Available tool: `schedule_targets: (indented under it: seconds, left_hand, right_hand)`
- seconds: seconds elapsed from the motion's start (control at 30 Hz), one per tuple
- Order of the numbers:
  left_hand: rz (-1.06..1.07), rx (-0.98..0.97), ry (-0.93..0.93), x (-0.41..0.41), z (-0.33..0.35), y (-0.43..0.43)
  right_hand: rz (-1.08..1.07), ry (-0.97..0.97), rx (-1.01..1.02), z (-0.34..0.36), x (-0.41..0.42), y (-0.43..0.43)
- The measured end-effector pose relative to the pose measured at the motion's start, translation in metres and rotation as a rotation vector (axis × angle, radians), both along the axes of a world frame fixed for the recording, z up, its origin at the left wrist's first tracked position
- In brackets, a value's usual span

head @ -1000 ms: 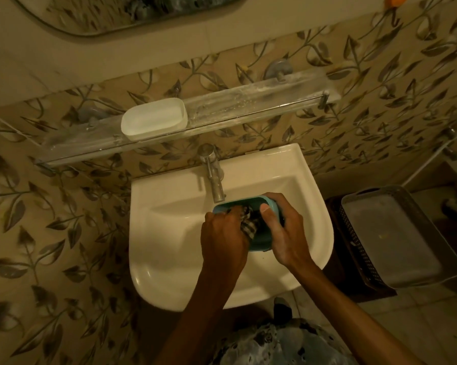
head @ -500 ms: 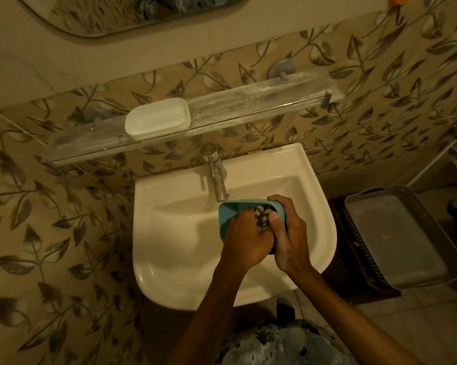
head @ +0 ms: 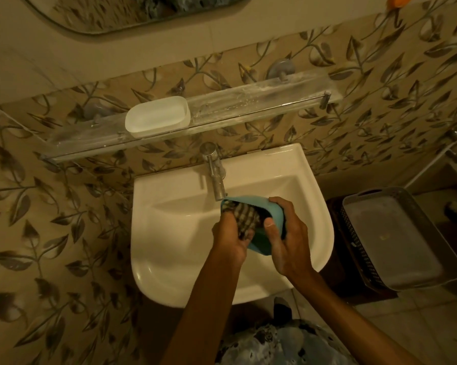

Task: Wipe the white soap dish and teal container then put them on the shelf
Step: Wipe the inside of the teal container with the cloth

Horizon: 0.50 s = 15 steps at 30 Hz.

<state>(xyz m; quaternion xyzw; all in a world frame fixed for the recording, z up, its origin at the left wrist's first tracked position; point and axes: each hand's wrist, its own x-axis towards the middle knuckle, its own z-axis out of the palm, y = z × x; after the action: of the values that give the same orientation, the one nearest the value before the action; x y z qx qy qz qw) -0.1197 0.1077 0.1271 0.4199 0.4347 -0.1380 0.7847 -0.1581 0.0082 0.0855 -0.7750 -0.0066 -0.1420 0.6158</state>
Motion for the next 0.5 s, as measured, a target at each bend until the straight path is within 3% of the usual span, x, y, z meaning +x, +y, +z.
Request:
schedule_targets:
  seconds: [0.07, 0.2, 0.33, 0.43, 0.5]
  left_hand:
    - [0.051, 0.14, 0.035, -0.001, -0.005, -0.002]
    - [-0.205, 0.69, -0.145, -0.01, -0.005, -0.018]
    - [-0.54, 0.848, -0.41, -0.021, -0.002, -0.031]
    - [-0.677, 0.828, -0.528, -0.021, 0.0, -0.028]
    - [-0.768, 0.933, -0.641, -0.019, -0.002, -0.022]
  right_hand:
    - [-0.018, 0.008, 0.006, -0.006, -0.007, 0.005]
    - [-0.031, 0.036, -0.004, -0.007, -0.004, 0.002]
    - [0.038, 0.106, 0.024, -0.001, 0.011, -0.011]
    - [0.072, 0.132, 0.009, -0.003, 0.014, -0.018]
    - [0.092, 0.181, 0.018, -0.005, 0.015, -0.02]
